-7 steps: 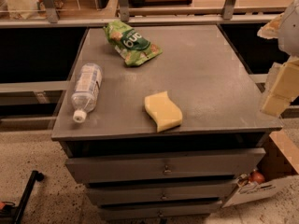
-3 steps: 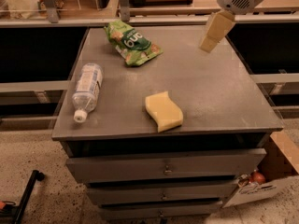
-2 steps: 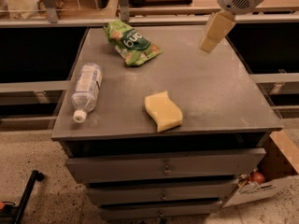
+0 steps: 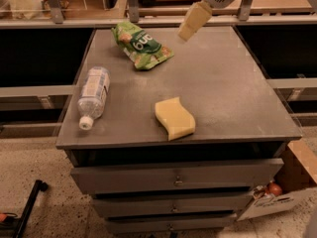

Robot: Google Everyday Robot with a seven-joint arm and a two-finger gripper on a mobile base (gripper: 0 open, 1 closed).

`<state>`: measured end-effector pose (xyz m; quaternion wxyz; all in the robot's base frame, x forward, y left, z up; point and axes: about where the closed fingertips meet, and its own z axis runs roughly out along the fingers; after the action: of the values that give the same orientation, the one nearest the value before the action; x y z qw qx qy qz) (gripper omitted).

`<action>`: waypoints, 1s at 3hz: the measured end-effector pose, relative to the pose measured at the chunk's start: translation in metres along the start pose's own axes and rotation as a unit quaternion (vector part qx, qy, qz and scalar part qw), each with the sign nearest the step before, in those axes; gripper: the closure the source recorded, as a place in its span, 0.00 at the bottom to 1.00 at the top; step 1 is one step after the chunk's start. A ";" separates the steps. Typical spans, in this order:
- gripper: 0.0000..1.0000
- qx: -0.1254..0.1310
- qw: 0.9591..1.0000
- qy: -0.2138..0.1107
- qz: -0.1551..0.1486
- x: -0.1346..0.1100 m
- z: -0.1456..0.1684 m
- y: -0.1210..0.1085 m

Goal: Move green rice chip bag near sponge

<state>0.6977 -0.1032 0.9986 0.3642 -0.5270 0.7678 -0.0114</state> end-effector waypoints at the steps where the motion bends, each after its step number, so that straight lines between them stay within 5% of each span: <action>1: 0.00 0.004 0.997 -0.046 0.067 -0.036 0.044 -0.016; 2: 0.00 -0.006 0.985 -0.086 0.150 -0.048 0.084 -0.021; 3: 0.00 -0.004 0.982 -0.091 0.164 -0.050 0.088 -0.023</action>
Offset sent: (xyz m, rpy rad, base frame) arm 0.1106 0.0811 -0.0491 0.5387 0.0933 -0.2612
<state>0.7751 -0.0405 0.9707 0.4273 -0.3940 0.8076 0.1000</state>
